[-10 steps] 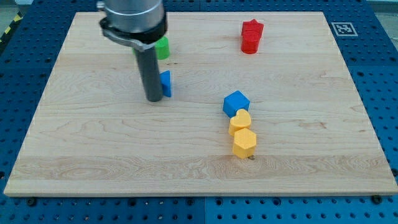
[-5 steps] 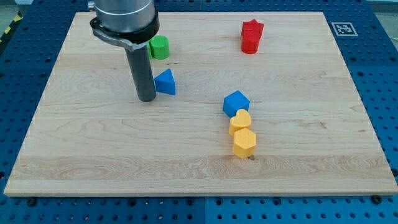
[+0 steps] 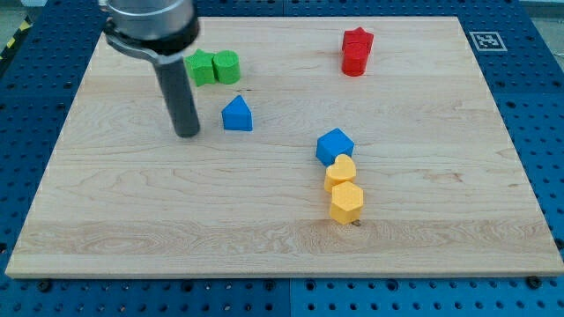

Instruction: Move the blue triangle to the top of the blue cube

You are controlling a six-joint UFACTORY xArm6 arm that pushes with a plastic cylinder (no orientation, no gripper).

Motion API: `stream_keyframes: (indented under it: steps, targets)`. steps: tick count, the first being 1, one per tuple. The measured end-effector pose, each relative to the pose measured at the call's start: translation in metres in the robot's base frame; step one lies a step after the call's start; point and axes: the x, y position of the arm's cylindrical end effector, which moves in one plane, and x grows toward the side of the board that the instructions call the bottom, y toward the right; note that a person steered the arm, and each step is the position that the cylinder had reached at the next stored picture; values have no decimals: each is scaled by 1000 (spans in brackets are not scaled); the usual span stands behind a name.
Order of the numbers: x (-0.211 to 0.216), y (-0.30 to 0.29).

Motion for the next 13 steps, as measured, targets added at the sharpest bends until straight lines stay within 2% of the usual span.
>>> stream_keyframes:
  steps: [2, 3, 5, 7, 9, 11, 12, 13]
  targets:
    - [-3, 65]
    - [-13, 63]
    - [-5, 133]
    - [-5, 163]
    - [-30, 171]
    - [-14, 195]
    - [-32, 197]
    - [-45, 228]
